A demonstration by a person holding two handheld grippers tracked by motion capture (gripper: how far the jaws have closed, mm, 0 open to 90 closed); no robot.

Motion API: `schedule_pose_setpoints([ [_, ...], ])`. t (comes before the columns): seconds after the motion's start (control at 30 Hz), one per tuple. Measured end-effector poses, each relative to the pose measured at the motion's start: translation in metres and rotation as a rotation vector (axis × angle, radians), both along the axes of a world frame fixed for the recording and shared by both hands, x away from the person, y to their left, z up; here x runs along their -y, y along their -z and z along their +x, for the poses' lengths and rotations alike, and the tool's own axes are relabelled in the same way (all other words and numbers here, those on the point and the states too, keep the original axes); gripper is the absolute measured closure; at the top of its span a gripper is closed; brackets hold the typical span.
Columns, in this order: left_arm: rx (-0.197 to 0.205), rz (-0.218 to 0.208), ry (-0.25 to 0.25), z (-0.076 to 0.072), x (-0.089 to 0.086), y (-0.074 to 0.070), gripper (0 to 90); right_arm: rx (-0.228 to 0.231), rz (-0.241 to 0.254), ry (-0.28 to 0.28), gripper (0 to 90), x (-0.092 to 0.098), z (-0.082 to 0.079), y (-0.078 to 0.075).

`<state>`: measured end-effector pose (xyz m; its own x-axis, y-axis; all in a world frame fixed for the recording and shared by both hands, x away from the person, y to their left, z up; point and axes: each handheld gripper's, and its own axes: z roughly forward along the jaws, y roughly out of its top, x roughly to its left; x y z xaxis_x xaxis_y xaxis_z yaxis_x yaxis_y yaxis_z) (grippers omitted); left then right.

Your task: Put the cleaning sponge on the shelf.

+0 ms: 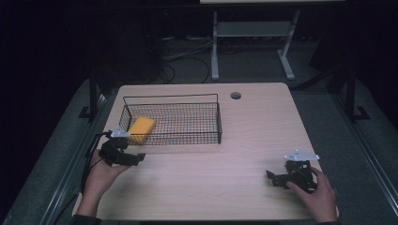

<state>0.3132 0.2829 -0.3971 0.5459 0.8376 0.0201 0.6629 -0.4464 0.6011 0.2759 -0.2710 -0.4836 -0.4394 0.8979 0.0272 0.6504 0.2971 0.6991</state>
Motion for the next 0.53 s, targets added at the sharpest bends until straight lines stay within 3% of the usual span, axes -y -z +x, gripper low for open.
schedule_pose_setpoints([
  [0.33,-0.011,0.018,0.007,-0.021,0.000,0.034,18.0,0.000,0.000,0.001,0.1,0.000,0.000,0.000],
  [0.53,-0.021,0.037,0.016,-0.026,0.001,0.046,18.0,0.000,0.000,0.000,0.1,0.000,0.000,0.000],
])
